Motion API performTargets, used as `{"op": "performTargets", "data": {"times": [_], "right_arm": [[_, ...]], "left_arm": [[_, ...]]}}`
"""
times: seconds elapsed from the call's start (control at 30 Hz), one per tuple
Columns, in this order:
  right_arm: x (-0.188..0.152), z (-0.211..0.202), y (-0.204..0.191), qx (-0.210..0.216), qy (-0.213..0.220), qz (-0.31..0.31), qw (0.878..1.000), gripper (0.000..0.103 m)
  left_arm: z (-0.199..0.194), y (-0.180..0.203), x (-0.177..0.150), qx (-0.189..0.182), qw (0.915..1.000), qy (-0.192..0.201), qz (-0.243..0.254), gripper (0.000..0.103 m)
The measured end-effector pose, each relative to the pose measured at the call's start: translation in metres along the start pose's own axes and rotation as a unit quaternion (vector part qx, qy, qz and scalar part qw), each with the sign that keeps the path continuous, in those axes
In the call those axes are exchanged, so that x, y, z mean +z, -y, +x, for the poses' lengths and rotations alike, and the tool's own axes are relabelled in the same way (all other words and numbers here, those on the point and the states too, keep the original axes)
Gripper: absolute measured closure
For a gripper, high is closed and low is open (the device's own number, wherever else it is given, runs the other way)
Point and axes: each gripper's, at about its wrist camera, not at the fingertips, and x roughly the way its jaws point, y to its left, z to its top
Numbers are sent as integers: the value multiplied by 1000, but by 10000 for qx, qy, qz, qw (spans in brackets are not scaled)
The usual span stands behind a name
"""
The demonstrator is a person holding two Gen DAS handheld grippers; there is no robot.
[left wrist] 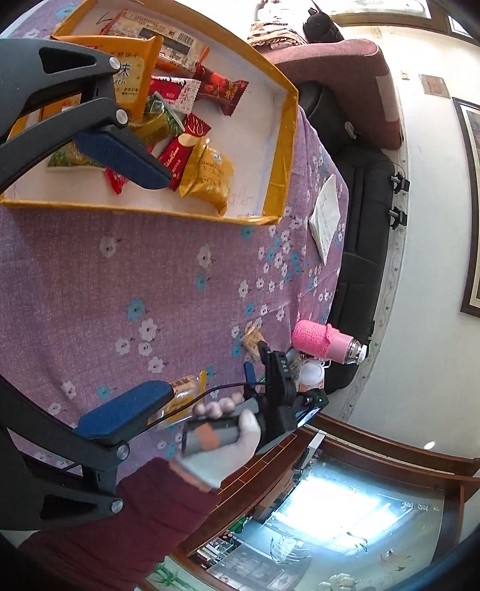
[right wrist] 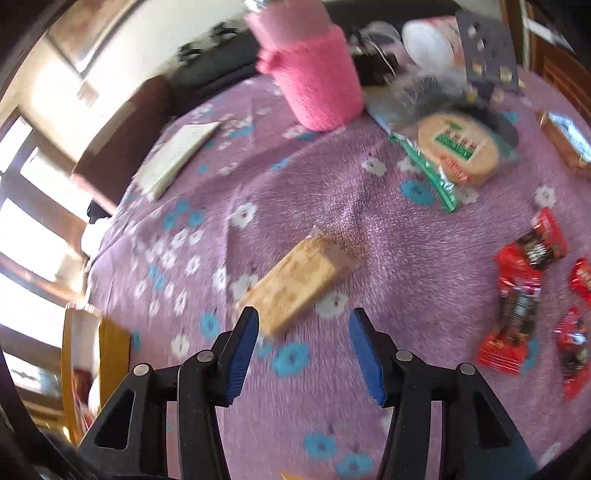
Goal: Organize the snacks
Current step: 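Grasp the yellow salted-egg cracker pack with the right gripper, then grasp the wrapped cake bar with the left gripper while the right holds the cracker pack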
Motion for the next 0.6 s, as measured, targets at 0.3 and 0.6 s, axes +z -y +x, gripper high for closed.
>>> {"op": "performTargets", "data": {"times": [0.3,0.6], "right_arm": [[15,25,-50,-1539,112,-477,9869,52],[-63,-7,-77,-896,-515,-1214,9872,68]], "left_arm": [[8,-28,2,12,9991,-50,-410,0],[-2,-27,-7,-109,9982,-56,-594,0]]}}
